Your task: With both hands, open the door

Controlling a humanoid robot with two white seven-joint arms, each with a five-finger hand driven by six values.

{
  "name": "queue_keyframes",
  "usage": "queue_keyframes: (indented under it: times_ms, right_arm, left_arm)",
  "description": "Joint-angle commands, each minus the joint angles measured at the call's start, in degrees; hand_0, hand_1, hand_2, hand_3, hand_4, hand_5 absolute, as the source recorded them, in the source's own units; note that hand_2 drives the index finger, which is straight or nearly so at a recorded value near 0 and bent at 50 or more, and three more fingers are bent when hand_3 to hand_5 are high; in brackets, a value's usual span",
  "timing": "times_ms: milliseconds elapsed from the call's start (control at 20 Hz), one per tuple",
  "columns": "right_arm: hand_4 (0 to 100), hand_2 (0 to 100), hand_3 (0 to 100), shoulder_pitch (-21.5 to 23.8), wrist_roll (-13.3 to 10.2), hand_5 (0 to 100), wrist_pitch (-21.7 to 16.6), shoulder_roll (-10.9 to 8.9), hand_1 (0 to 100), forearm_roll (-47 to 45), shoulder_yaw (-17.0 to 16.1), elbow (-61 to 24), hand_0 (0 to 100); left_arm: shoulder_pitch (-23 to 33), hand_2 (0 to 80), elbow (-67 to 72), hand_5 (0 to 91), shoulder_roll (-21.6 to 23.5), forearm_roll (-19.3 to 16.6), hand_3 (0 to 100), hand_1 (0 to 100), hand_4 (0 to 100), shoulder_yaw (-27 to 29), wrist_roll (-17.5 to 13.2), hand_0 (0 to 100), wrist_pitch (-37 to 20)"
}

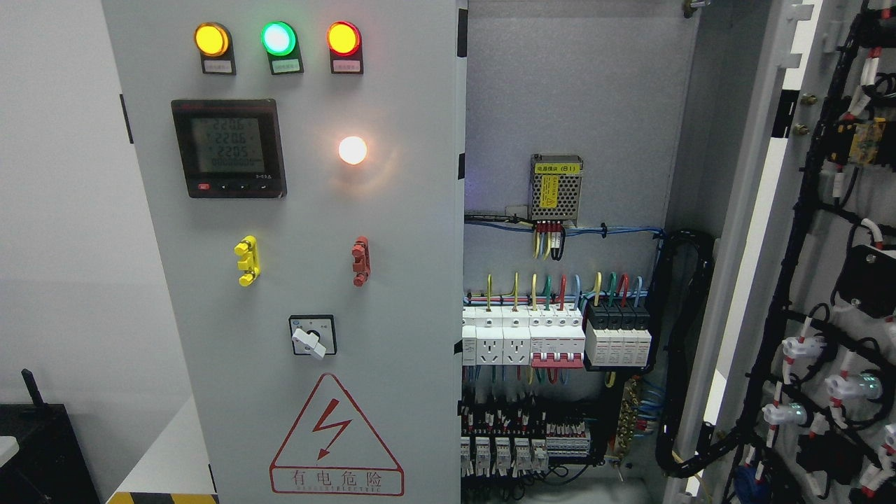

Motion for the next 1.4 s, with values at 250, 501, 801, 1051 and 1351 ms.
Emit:
queue_keyframes:
  times_ms: [250, 501, 801, 1051, 1351]
  right_arm:
    - [0, 0, 0, 17.66, 0.00, 0, -0.46, -3.70, 39, -0.07, -3.01, -51.80, 12]
    - [0, 0, 0, 26.72, 0.00, 0, -4.67, -4.14, 39, 0.02, 1.37, -69.65, 12]
    - [0, 0, 0, 31.46, 0.00, 0, -12.49, -8.54, 39, 0.02, 6.48, -78.89, 12]
    - [0, 0, 0, 34.98, 0.09, 0, -18.55, -9.24, 39, 0.02, 8.24, -85.58, 12]
    - [0, 0, 0, 36.48, 0.09, 0, -27.60, -11.09, 39, -0.07, 8.59, -89.80, 12]
  left_arm:
    - [0.03, 0.0, 0.39, 0.0, -0.53, -1.48, 0, 39, 0, 0.29, 3.09, 12, -0.08]
    - [-0.06, 0.0, 0.22, 0.0, -0.53, -1.04, 0, 39, 0, 0.37, 2.47, 12, -0.08]
    - [-0.06, 0.0, 0.22, 0.0, -0.53, -1.04, 0, 39, 0, 0.37, 2.38, 12, -0.08]
    - [-0.06, 0.0, 0.30, 0.0, -0.53, -1.04, 0, 39, 0, 0.37, 2.38, 12, -0.08]
    - [-0.06, 0.0, 0.30, 0.0, -0.53, -1.04, 0, 39, 0, 0.37, 2.38, 12, -0.08]
